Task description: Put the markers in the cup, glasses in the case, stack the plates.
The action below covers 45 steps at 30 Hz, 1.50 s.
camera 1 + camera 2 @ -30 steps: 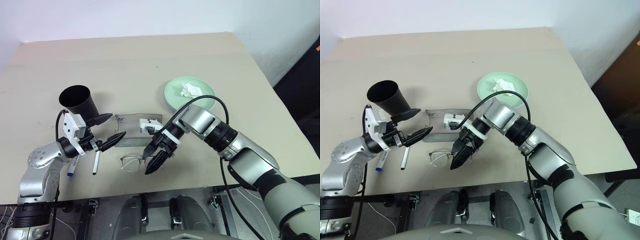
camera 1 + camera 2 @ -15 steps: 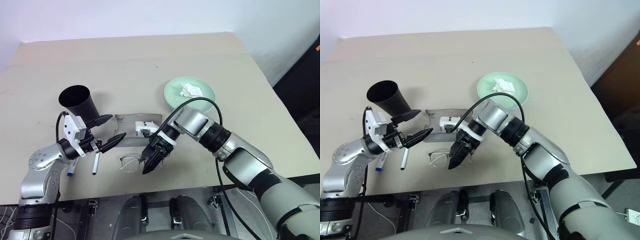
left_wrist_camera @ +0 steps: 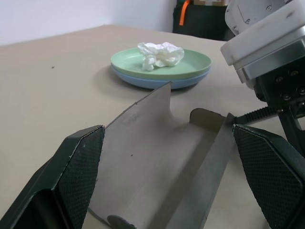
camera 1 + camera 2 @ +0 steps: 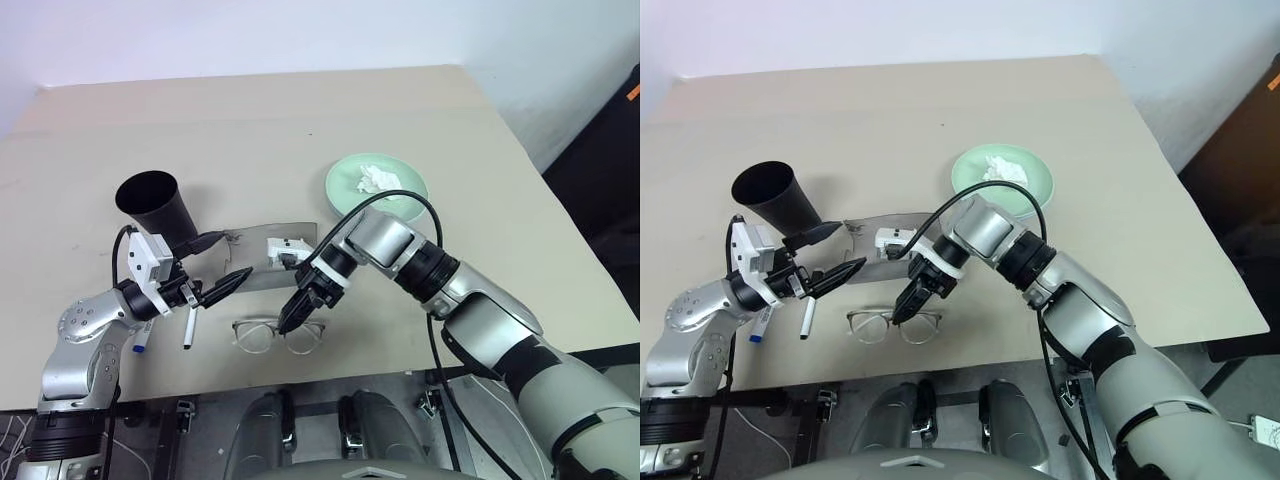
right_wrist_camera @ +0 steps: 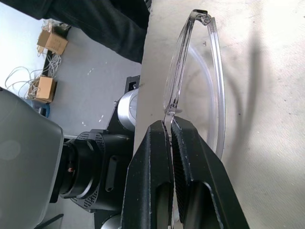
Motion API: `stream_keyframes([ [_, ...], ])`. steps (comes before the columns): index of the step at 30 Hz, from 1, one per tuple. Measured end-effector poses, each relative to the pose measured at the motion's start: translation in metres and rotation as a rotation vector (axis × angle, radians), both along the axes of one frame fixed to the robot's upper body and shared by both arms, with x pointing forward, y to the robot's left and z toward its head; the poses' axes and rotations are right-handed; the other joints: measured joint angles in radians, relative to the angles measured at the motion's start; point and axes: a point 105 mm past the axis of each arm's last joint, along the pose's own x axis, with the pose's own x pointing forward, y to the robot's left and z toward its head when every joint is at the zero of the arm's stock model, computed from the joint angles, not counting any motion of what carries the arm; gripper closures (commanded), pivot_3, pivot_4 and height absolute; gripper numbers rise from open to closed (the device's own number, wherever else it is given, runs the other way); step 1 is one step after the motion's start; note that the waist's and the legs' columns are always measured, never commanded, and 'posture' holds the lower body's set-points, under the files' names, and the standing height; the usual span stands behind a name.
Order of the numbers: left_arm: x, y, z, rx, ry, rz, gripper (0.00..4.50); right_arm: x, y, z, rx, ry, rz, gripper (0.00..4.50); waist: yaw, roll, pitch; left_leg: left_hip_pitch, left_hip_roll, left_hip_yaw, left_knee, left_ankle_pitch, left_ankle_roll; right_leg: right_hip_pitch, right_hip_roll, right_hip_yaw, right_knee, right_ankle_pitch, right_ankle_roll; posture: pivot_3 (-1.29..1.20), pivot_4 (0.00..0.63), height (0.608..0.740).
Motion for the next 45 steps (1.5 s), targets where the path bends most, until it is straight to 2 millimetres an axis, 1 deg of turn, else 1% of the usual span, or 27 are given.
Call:
stream_keyframes([
  [3,0.0,0.0,0.0,0.0,-0.001,0.0,0.0,0.004,-0.007,0.006,0.009,0.001,-0.011,4.48,0.0,0.0,0.0,-0.003,0.0,0.0,0.0,0.0,0.0,-0.002,0.0,0.0,-0.001,0.0,0.0,0.0,0.15,0.715],
  [5,0.0,0.0,0.0,0.0,-0.001,-0.001,0.0,0.006,-0.014,0.013,0.025,0.005,-0.019,4.48,0.002,0.0,0.0,-0.005,0.0,0.0,0.0,0.0,0.001,-0.004,0.0,0.0,-0.001,0.0,0.0,0.0,0.15,0.715],
  [7,0.0,0.0,0.001,0.0,-0.003,-0.001,0.0,0.005,-0.024,0.026,0.047,-0.002,-0.01,4.48,0.002,0.0,0.0,-0.008,0.0,0.0,0.001,0.001,0.002,-0.006,0.0,-0.001,-0.001,0.0,0.0,0.0,0.15,0.715],
  [11,0.0,0.0,0.001,0.001,-0.005,-0.001,0.0,0.001,-0.035,0.045,0.092,-0.011,0.019,4.48,0.001,0.0,0.0,-0.01,0.0,0.0,0.0,0.002,0.003,-0.009,0.0,-0.001,-0.001,0.0,0.0,0.0,0.15,0.715],
  [15,0.0,0.001,0.001,0.001,-0.006,0.002,0.0,0.001,-0.043,0.059,0.127,-0.016,0.029,4.48,-0.003,0.0,0.0,-0.01,0.0,0.0,0.0,0.002,0.003,-0.01,0.0,-0.001,0.0,0.0,0.0,0.0,0.15,0.715],
  [17,0.0,0.002,0.001,0.001,-0.006,0.006,0.0,0.007,-0.04,0.067,0.147,-0.047,0.034,4.48,-0.009,0.0,0.0,-0.01,0.001,0.0,0.001,0.002,0.003,-0.009,0.0,-0.001,0.0,0.0,0.0,0.0,0.15,0.715],
  [21,-0.004,0.005,0.0,0.008,0.002,0.021,0.0,0.035,-0.03,0.078,0.174,-0.147,-0.006,4.48,-0.01,0.0,0.0,-0.01,0.001,0.0,0.001,0.004,0.003,-0.01,0.001,-0.001,0.001,0.0,0.0,0.0,0.15,0.715],
  [25,-0.01,0.016,0.006,0.037,-0.01,0.066,0.0,0.059,-0.022,0.078,0.196,-0.266,-0.011,4.48,-0.01,0.0,0.0,-0.01,0.0,0.001,0.001,0.004,0.004,-0.01,0.0,-0.001,0.001,0.0,0.001,0.0,0.15,0.715],
  [28,-0.017,0.024,0.011,0.037,-0.015,0.107,0.0,0.07,-0.018,0.077,0.215,-0.336,0.002,4.48,-0.01,0.0,0.0,-0.01,0.0,0.001,0.001,0.004,0.004,-0.009,0.0,-0.001,0.001,0.0,0.001,0.0,0.15,0.715],
  [32,-0.029,0.033,0.012,0.056,0.0,0.15,0.0,0.08,-0.017,0.077,0.204,-0.401,0.005,4.48,-0.01,0.0,0.0,-0.01,0.001,0.001,0.0,0.004,0.003,-0.009,0.0,-0.001,0.001,0.0,0.001,0.0,0.15,0.715],
  [34,-0.035,0.036,0.011,0.061,0.01,0.176,0.0,0.081,-0.013,0.073,0.196,-0.419,0.014,4.48,-0.011,0.0,0.0,-0.01,0.001,0.001,0.0,0.004,0.003,-0.009,0.0,-0.001,0.001,0.0,0.001,0.0,0.15,0.715],
  [38,-0.043,0.038,0.01,0.054,0.018,0.205,0.0,0.078,-0.004,0.06,0.167,-0.444,0.076,4.48,-0.011,0.0,0.0,-0.01,0.001,0.001,0.0,0.004,0.003,-0.009,0.0,-0.001,0.001,0.0,0.001,0.0,0.15,0.715],
  [45,-0.046,0.043,0.011,0.05,0.013,0.244,0.0,0.071,0.006,0.045,0.129,-0.465,0.158,4.48,-0.011,0.0,0.0,-0.01,0.0,0.001,0.0,0.002,0.0,-0.01,0.0,-0.001,0.001,0.0,0.0,0.0,0.15,0.715],
])
